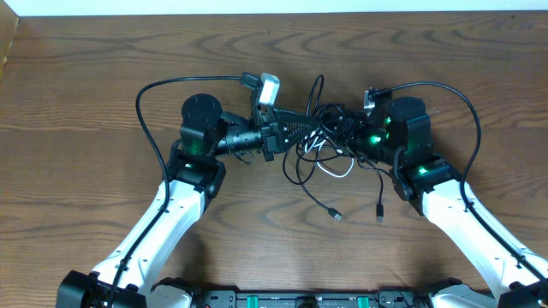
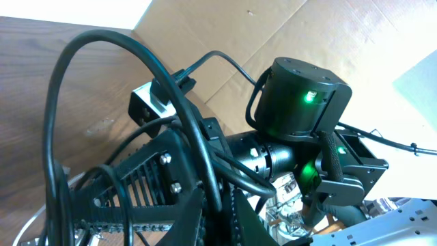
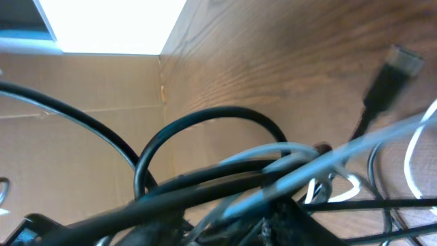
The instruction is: Untangle cables
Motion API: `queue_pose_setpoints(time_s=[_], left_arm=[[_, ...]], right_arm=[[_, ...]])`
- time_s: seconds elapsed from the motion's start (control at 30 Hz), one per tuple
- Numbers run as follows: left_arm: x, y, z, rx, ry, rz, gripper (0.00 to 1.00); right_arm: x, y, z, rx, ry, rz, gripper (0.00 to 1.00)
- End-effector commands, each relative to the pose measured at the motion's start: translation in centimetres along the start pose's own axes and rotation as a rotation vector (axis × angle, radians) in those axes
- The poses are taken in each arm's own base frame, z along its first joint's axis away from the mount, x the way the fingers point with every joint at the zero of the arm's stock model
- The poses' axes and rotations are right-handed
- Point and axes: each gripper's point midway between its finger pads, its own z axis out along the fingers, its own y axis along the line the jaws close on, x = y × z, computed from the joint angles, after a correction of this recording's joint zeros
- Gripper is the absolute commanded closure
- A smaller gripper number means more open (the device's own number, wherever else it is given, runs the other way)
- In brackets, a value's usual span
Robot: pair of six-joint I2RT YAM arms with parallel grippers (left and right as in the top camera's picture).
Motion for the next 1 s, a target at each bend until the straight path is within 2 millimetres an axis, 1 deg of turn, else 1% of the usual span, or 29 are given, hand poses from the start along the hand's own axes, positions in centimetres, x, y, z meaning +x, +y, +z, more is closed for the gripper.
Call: queue_pose_setpoints(time_s=[0.0, 0.1, 0.17, 0.27, 0.37, 0.47, 0.53, 0.6, 0.63, 0.73, 0.83, 0.97], left_arm=[[0.0, -1.8, 0.2, 0.054, 0.02, 0.028, 0.93], [0.0, -1.8, 0.2, 0.055, 0.02, 0.047, 0.93], [-0.1, -1.7, 0.2, 0.051, 0.015, 0.083, 0.92], [-0.6, -1.2, 0.1, 0.022, -0.008, 0.11, 0.92], [-1.4, -0.2, -0.6, -0.021, -0.042, 0.109, 0.92], [-1.9, 0.4, -1.4, -0.038, -0.055, 0.106, 0.92], [-2.0, 0.7, -1.7, -0.047, -0.056, 0.098, 0.92], [-1.7, 1.0, -1.7, -0.053, -0.046, 0.077, 0.92], [-1.4, 1.1, -1.7, -0.057, -0.039, 0.063, 0.92], [-0.4, 1.3, -1.7, -0.052, 0.0, 0.049, 0.93], [0.5, 1.5, -1.7, -0.047, 0.032, 0.034, 0.92], [0.8, 1.5, -1.5, -0.048, 0.042, 0.019, 0.93]], right_arm=[[0.7, 0.1, 0.2, -0.008, 0.037, 0.014, 0.76], [1.6, 0.2, 0.2, -0.021, 0.088, 0.019, 0.87], [2.3, -0.2, 0.1, -0.009, 0.123, 0.025, 0.98], [3.1, -1.9, -0.1, 0.055, 0.154, -0.006, 0.99], [3.5, -4.7, -0.7, 0.161, 0.168, -0.043, 0.99], [2.9, -6.5, -1.6, 0.216, 0.17, -0.081, 0.99], [2.1, -6.8, -2.2, 0.205, 0.166, -0.096, 0.99], [1.2, -6.3, -2.7, 0.159, 0.164, -0.088, 0.99], [0.6, -5.7, -3.0, 0.115, 0.161, -0.086, 0.99], [-1.4, -2.9, -4.2, -0.059, 0.151, -0.137, 0.99], [-3.0, -0.5, -5.6, -0.191, 0.137, -0.175, 0.99], [-3.9, 2.0, -6.6, -0.289, 0.122, -0.202, 0.99]])
